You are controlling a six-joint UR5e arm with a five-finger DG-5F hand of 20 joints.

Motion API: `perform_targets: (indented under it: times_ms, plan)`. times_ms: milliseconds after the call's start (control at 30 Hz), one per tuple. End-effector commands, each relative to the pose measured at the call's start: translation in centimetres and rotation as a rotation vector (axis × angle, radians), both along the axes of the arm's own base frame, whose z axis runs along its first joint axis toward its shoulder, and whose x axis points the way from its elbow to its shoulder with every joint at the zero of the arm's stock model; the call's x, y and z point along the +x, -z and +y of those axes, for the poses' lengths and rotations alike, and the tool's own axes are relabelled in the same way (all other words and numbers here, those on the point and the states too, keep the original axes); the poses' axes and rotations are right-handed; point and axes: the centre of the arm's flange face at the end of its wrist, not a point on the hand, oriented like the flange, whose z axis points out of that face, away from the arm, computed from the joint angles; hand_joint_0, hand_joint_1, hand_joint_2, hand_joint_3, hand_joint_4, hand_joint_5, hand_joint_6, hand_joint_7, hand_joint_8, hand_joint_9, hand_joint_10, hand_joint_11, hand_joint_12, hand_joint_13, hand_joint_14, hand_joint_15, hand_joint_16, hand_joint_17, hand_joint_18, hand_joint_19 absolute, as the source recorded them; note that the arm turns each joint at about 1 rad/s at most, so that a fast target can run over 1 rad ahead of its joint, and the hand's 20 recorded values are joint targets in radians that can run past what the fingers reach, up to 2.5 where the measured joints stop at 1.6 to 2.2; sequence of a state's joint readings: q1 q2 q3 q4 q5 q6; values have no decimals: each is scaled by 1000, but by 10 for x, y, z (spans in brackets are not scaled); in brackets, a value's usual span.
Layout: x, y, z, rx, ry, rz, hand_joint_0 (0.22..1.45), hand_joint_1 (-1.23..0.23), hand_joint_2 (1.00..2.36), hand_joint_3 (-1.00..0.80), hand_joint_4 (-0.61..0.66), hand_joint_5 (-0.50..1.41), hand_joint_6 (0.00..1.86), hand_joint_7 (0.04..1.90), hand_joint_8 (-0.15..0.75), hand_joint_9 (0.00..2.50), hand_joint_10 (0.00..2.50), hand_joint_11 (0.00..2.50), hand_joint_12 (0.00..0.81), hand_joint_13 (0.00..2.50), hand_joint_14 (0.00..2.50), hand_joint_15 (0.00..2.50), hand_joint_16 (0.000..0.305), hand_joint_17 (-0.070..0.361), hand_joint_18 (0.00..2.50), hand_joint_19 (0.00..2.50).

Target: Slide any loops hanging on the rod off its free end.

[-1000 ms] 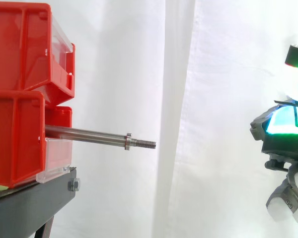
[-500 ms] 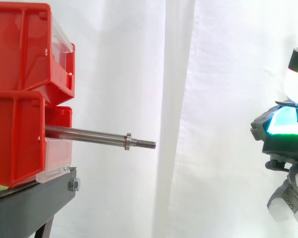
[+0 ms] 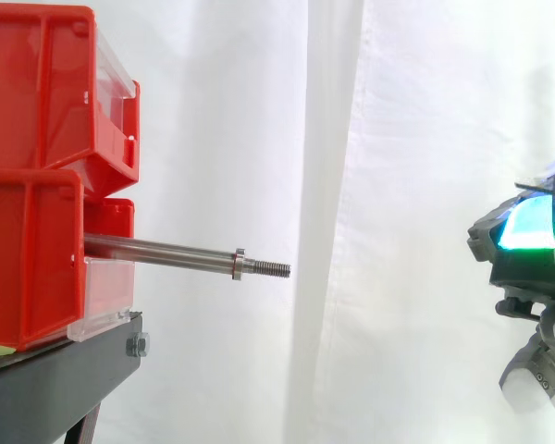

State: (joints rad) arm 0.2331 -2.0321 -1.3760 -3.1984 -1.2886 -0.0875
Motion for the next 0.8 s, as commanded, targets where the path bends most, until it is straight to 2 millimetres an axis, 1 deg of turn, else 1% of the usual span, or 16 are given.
perform_targets:
  times_ms: [0, 267, 300, 400, 533, 633, 767]
  plan:
    - [0, 0, 0, 0, 0, 0, 529, -672, 1000, -500, 184, -163, 856, 1095, 329, 904, 11, 315, 341, 595, 0, 0, 47, 105, 626, 115]
    - [0, 0, 0, 0, 0, 0, 547, -586, 1000, -500, 185, -153, 841, 1122, 329, 915, 11, 301, 334, 593, 0, 0, 45, 101, 613, 112]
    - [0, 0, 0, 0, 0, 0, 558, -555, 1002, -484, 184, -152, 840, 1134, 327, 918, 11, 308, 331, 596, 0, 0, 44, 100, 610, 120]
    - [0, -1, 0, 0, 0, -1, 571, -548, 1006, -427, 170, -148, 841, 1138, 328, 928, 11, 317, 326, 598, 0, 0, 44, 98, 602, 117]
    - [0, 0, 0, 0, 0, 0, 574, -577, 1013, -357, 166, -147, 843, 1155, 328, 929, 11, 317, 326, 598, 0, 0, 43, 97, 594, 128]
    - [0, -1, 0, 0, 0, -1, 568, -632, 1016, -302, 161, -146, 846, 1156, 328, 926, 11, 319, 327, 597, 1, 0, 43, 97, 592, 115]
    - [0, 0, 0, 0, 0, 2, 567, -704, 1017, -275, 167, -148, 847, 1169, 327, 919, 11, 312, 326, 593, 0, 0, 43, 97, 588, 124]
